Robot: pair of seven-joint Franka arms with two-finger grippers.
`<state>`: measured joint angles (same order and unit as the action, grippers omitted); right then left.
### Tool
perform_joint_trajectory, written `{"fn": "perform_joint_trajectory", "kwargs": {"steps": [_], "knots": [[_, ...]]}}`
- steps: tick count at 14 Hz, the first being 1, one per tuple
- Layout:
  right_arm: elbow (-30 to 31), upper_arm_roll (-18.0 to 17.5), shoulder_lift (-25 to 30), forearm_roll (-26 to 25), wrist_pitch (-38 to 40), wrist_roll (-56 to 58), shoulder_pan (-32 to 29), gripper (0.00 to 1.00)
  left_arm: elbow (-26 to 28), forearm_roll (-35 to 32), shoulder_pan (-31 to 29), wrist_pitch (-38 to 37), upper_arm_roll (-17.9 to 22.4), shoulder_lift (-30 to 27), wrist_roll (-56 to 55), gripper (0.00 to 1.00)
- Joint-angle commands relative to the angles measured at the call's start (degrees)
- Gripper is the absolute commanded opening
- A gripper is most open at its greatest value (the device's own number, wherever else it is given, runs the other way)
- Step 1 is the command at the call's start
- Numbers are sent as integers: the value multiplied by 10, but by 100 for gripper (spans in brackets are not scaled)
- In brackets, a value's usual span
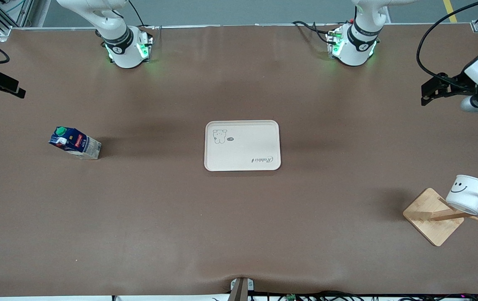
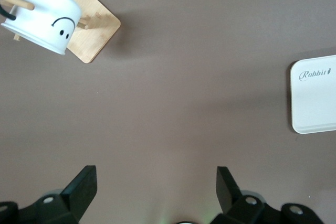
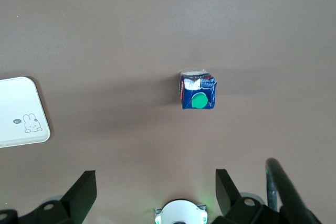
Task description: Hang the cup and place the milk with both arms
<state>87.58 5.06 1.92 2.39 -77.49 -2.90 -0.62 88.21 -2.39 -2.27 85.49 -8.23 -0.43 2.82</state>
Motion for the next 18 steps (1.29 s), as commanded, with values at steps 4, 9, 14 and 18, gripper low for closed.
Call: {"fn": "perform_joint_trajectory", "kwargs": {"steps": [4, 9, 14, 18], "knots": [[-7, -1, 14, -4, 9, -19, -1, 100, -8, -9, -4, -2, -4, -2, -5, 100], [-15, -3, 14, -19, -11, -22, 3, 100, -4, 8, -8, -4, -3, -18, -29, 100], [-14, -1, 14, -24, 1, -24, 3, 100, 13, 46, -15, -3, 2, -46, -36, 100], [-15, -1, 12, -20, 0, -25, 3, 100, 4, 55, -32, -3, -3, -39, -36, 100]]}}
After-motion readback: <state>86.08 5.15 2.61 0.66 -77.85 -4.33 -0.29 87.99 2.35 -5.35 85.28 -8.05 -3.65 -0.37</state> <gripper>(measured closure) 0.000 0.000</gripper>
